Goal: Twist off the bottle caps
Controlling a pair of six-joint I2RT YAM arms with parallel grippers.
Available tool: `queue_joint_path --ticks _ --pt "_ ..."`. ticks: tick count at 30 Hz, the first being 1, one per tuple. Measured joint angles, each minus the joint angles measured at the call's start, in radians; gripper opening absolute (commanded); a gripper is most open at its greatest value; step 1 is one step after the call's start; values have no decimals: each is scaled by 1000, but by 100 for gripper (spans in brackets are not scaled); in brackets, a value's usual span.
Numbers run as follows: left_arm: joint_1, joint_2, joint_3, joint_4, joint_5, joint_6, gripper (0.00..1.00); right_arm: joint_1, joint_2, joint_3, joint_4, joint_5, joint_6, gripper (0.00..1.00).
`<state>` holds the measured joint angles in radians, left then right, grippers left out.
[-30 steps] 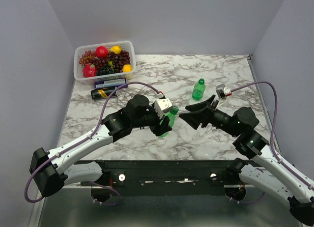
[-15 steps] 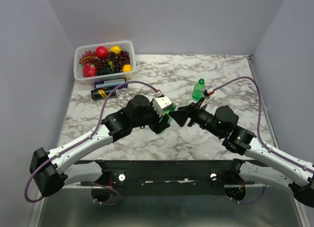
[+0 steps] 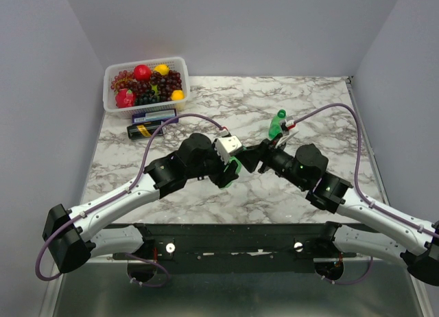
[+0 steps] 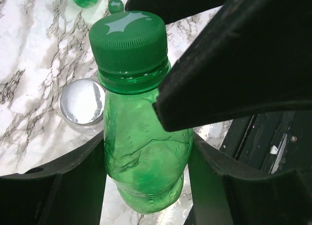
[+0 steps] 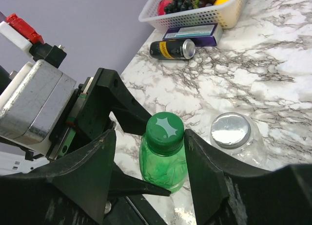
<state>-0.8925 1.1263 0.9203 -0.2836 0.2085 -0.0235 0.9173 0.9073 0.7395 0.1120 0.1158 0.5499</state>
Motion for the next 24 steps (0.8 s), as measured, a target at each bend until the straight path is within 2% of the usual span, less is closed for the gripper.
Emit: queue_joint_path --ticks 17,20,24 --pt "-20 7 5 -21 -7 0 23 4 81 37 29 -20 -10 64" --pt "-25 7 5 -26 -7 0 23 6 93 43 30 -20 -13 61" --pt "-26 7 5 -36 -7 0 23 6 105 45 29 -19 -19 49"
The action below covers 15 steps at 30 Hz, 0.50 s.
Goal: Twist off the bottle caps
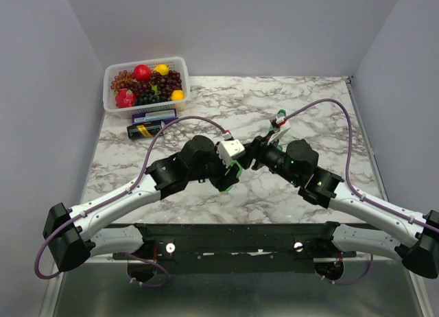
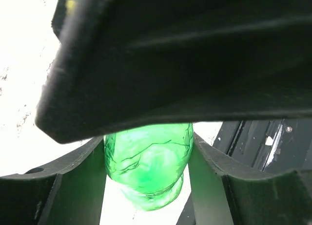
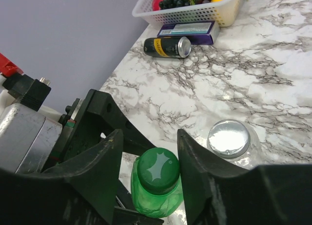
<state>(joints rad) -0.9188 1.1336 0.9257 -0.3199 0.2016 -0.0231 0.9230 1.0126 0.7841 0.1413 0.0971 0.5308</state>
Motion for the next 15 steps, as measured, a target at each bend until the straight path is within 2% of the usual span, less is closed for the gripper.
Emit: queue_joint_path --ticks 6,12,15 --pt "0 -6 0 -11 2 1 23 0 8 0 0 12 -8 35" --pt "0 -12 0 -12 20 4 22 -3 5 0 7 0 -24 29" --pt "3 -14 0 -6 48 5 22 -39 0 -2 12 -77 -34 28"
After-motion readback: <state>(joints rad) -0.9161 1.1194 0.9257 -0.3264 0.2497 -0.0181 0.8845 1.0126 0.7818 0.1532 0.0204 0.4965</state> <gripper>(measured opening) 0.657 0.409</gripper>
